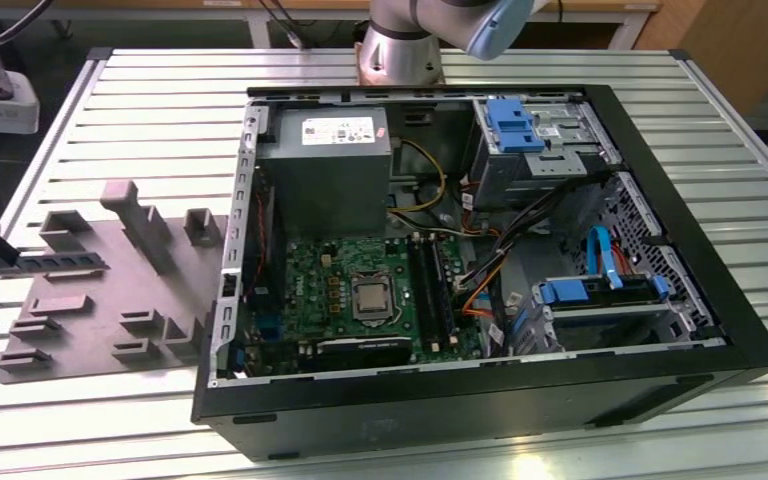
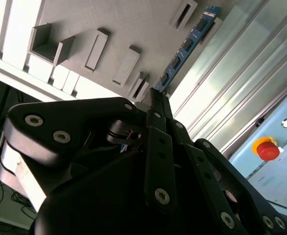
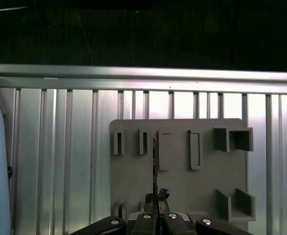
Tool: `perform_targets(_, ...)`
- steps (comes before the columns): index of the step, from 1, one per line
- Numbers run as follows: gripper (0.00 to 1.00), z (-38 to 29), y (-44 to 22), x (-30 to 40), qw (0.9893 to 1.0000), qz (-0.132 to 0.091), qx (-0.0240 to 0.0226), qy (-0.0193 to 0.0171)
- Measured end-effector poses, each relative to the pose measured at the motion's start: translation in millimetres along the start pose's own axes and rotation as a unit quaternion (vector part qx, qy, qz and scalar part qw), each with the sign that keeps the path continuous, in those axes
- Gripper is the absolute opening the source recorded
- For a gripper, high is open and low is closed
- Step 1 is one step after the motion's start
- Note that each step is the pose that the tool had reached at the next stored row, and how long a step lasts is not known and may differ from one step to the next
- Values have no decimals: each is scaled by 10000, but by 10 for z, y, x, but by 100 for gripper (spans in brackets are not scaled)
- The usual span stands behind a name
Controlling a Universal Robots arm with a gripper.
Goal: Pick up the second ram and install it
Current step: 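Pick up the second ram and move it above second insertion slot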
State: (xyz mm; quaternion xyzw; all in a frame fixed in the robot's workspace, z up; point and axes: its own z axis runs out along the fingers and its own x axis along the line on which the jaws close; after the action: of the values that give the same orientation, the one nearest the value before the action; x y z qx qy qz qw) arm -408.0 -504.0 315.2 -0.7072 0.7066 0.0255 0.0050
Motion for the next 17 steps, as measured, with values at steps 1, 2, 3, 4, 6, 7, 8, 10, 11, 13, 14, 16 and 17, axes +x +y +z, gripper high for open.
perform_targets(1,11,-8,0,0,10000,0,0,-1)
perform_targets(2,11,-15,1,-1,10000,0,0,-2)
perform_targets(3,11,-21,1,-1,10000,0,0,-4)
perform_targets(4,11,-28,1,-1,10000,0,0,-5)
perform_targets(6,11,-39,1,-2,10000,0,0,-6)
perform_targets(7,11,-46,1,-2,10000,0,0,-7)
perform_targets(8,11,-52,2,-2,10000,0,0,-8)
perform_targets(10,11,-66,2,-3,10000,0,0,-9)
perform_targets(11,11,-73,2,-3,10000,0,0,-10)
perform_targets(13,11,-88,3,-4,10000,0,0,-11)
perform_targets(14,11,-95,3,-4,10000,0,0,-11)
perform_targets(16,11,-110,3,-5,10000,-1,0,-13)
perform_targets(17,11,-117,3,-5,10000,0,0,-14)
